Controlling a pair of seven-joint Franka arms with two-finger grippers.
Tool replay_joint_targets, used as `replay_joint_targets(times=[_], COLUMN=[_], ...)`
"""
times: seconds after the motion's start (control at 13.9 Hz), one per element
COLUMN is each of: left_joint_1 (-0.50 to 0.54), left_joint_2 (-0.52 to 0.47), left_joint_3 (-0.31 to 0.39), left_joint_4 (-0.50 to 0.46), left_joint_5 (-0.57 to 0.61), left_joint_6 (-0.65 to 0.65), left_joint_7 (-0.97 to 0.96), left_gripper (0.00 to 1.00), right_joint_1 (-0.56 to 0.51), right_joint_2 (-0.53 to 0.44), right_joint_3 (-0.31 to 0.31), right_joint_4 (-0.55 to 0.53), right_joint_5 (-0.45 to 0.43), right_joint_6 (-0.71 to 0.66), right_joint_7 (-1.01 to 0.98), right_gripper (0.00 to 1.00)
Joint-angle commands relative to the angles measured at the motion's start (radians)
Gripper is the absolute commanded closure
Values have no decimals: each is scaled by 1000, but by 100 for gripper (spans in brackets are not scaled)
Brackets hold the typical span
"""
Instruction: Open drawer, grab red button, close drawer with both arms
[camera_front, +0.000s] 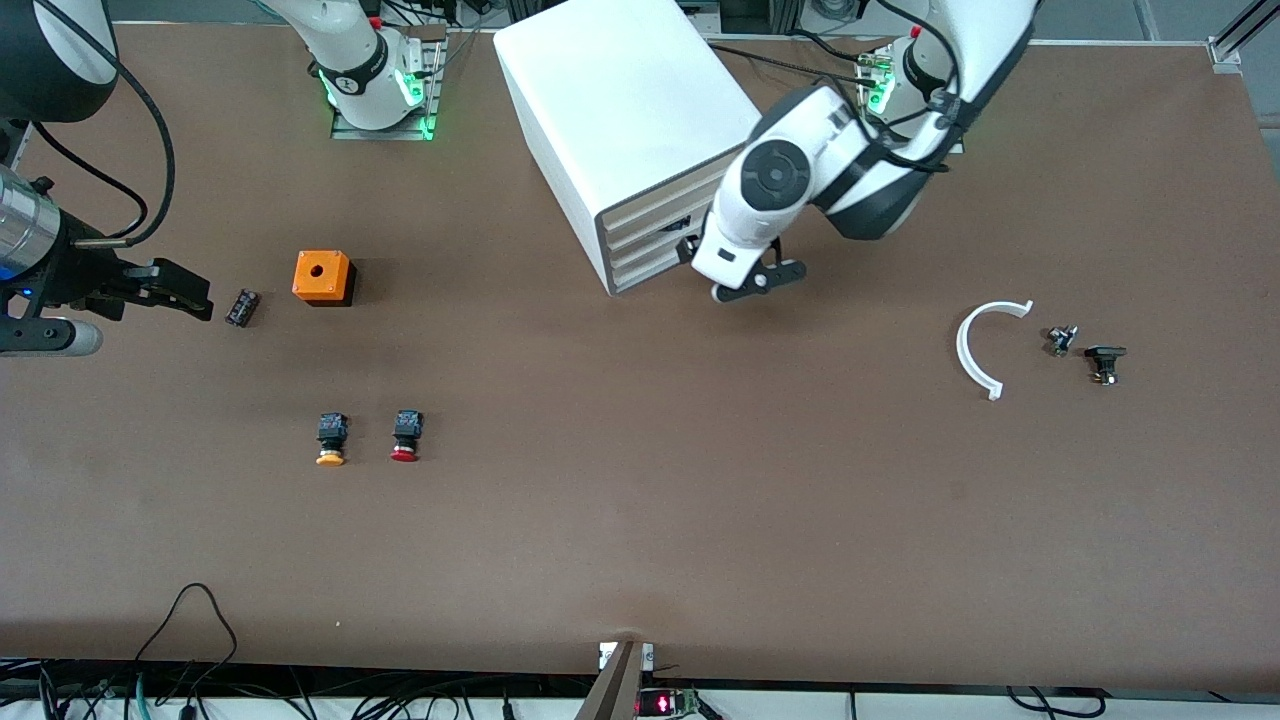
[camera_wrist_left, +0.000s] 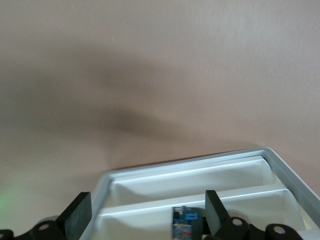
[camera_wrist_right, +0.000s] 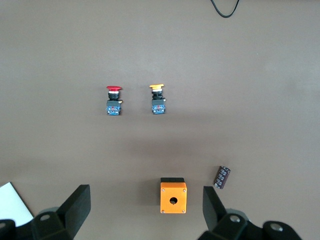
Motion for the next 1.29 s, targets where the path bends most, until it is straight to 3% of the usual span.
replay_joint_targets(times=[0.0,0.22,0.43,0.57,0.86,1.0,1.15,1.22], left_joint_1=[64,140,256,293,188,113,1,-36], left_joint_2=[-3,-10,-39,-73,-206,-278,-299,-297], left_joint_3=[-10,-16,-22,18,313,459,617,653], left_joint_4=[148,265,332,346,333,310,284,284], left_joint_5=[56,168,171,168,133,8,-25,-19], left_joint_6=[-177,-325,-383,-394,-381,-381,-379,-362], left_joint_7=[137,351,579,761,1052,1059,1062,1064], left_gripper=[0,0,0,0,0,0,0,0], right_joint_1=[-5,-5,-5,-2,0,-3,-3,-3], right_joint_2=[-18,-148,-165,-159,-145,-145,-145,-145], right_joint_3=[-12,-19,-19,-18,-18,-19,-19,-19], right_joint_4=[-24,-235,-248,-240,-202,-199,-199,-197], right_joint_5=[1,1,-5,-5,-7,-7,-8,-7], right_joint_6=[21,151,145,145,138,138,138,138], right_joint_7=[8,7,1,4,-21,-18,-21,-19], right_gripper=[1,1,1,1,1,1,1,1])
